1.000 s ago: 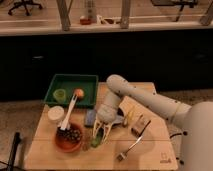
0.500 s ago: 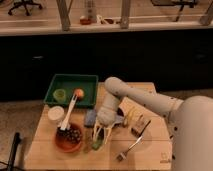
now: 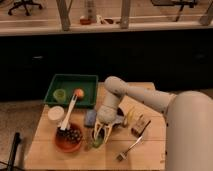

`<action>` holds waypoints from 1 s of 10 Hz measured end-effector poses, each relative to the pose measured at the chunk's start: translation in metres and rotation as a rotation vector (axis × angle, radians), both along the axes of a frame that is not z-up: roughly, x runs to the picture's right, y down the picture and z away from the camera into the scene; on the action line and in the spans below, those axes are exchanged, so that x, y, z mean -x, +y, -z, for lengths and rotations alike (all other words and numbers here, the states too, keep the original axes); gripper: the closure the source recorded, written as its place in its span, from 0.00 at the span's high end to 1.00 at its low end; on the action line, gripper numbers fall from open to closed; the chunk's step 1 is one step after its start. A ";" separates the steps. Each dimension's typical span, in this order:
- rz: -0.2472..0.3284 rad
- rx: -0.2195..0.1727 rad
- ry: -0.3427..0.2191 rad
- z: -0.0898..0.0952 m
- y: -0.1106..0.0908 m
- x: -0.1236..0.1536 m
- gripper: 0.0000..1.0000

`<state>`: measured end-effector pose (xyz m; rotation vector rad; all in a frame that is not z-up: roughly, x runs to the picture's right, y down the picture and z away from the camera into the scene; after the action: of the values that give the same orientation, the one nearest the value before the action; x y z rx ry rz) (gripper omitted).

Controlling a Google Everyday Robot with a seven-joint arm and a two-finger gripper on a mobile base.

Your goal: Place pepper in metal cup

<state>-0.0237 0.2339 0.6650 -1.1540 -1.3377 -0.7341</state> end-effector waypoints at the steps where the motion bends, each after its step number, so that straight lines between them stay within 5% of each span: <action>1: -0.002 0.003 0.003 -0.002 0.000 -0.001 0.00; 3: -0.022 0.012 0.014 -0.007 -0.003 -0.001 0.08; 10: -0.103 0.037 0.019 -0.019 -0.010 -0.008 0.77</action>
<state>-0.0153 0.2235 0.6842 -1.1096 -1.3894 -0.6249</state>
